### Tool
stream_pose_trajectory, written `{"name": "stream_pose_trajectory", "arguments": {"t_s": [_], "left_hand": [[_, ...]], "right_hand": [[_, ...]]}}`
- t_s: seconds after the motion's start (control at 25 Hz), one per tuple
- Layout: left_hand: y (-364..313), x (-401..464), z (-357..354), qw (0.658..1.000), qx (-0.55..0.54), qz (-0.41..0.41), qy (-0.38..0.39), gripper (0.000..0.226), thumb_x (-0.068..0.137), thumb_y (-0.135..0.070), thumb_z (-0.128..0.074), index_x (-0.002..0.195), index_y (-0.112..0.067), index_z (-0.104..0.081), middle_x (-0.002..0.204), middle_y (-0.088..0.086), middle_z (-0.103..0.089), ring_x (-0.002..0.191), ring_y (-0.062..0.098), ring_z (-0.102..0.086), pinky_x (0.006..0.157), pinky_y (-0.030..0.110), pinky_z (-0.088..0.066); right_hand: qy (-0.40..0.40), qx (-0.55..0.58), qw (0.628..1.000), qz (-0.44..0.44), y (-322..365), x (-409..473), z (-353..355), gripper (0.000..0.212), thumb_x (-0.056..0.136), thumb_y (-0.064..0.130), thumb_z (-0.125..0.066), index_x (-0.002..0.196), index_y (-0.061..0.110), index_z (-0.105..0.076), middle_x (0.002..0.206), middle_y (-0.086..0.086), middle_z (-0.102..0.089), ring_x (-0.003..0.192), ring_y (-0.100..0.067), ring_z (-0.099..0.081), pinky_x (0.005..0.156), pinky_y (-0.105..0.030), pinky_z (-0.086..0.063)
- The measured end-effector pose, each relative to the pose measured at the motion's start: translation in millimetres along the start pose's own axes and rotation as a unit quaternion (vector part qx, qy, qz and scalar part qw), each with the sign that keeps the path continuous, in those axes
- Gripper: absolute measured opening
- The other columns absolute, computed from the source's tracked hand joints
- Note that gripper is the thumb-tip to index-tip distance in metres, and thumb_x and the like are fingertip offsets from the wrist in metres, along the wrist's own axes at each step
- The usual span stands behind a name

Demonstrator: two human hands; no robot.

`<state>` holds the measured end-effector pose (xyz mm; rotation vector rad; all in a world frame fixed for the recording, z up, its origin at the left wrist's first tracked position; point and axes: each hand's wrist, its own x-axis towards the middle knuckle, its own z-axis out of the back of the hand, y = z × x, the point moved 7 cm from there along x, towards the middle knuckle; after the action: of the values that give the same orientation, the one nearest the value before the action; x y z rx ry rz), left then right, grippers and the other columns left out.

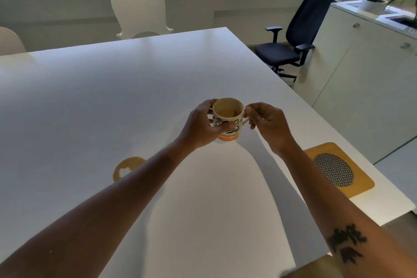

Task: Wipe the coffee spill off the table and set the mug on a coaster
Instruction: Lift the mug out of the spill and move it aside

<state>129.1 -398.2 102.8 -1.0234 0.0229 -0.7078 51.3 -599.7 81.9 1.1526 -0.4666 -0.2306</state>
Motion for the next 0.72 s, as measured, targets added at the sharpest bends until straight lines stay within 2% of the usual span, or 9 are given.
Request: {"name": "stream_pose_trajectory", "arguments": {"t_s": [0.2,0.4,0.52,0.72], "left_hand": [[12,-7,-17,1.000,-0.001,0.015,0.020,0.081,0.077,-0.031,-0.094,0.145,-0.008,-0.056,0.137,0.007,-0.068,0.120,0.017,-0.067,0.087,0.015,-0.058],[16,-14,-23,0.999,0.009,0.011,0.031,0.083,0.076,-0.032,-0.094,0.145,-0.007,-0.056,0.139,0.007,-0.067,0.120,0.017,-0.066,0.085,0.011,-0.056],[17,-18,-26,0.999,0.010,0.016,0.033,0.083,0.077,-0.031,-0.094,0.146,-0.007,-0.055,0.140,0.008,-0.066,0.123,0.019,-0.066,0.089,0.017,-0.058],[15,-23,-28,0.999,0.008,0.028,0.042,0.089,0.078,-0.031,-0.093,0.151,-0.007,-0.048,0.145,0.010,-0.063,0.130,0.024,-0.063,0.100,0.035,-0.061]], "right_hand": [[0.003,0.013,1.000,-0.023,-22,-10,0,0.016,0.106,0.013,-0.068,0.112,0.002,-0.078,0.094,-0.014,-0.080,0.071,-0.022,-0.068,0.069,-0.039,-0.062],[0.011,0.005,1.000,-0.027,-31,-18,-2,0.016,0.107,0.013,-0.067,0.113,0.004,-0.077,0.093,-0.008,-0.080,0.071,-0.014,-0.070,0.068,-0.031,-0.064],[0.014,0.014,0.999,-0.034,-34,-23,-4,0.015,0.106,0.014,-0.067,0.113,0.006,-0.077,0.092,-0.005,-0.080,0.071,-0.010,-0.070,0.068,-0.028,-0.064],[0.010,0.032,0.998,-0.054,-36,-27,-3,0.020,0.105,0.025,-0.070,0.119,0.013,-0.077,0.094,-0.003,-0.080,0.071,-0.016,-0.071,0.068,-0.035,-0.064]]}}
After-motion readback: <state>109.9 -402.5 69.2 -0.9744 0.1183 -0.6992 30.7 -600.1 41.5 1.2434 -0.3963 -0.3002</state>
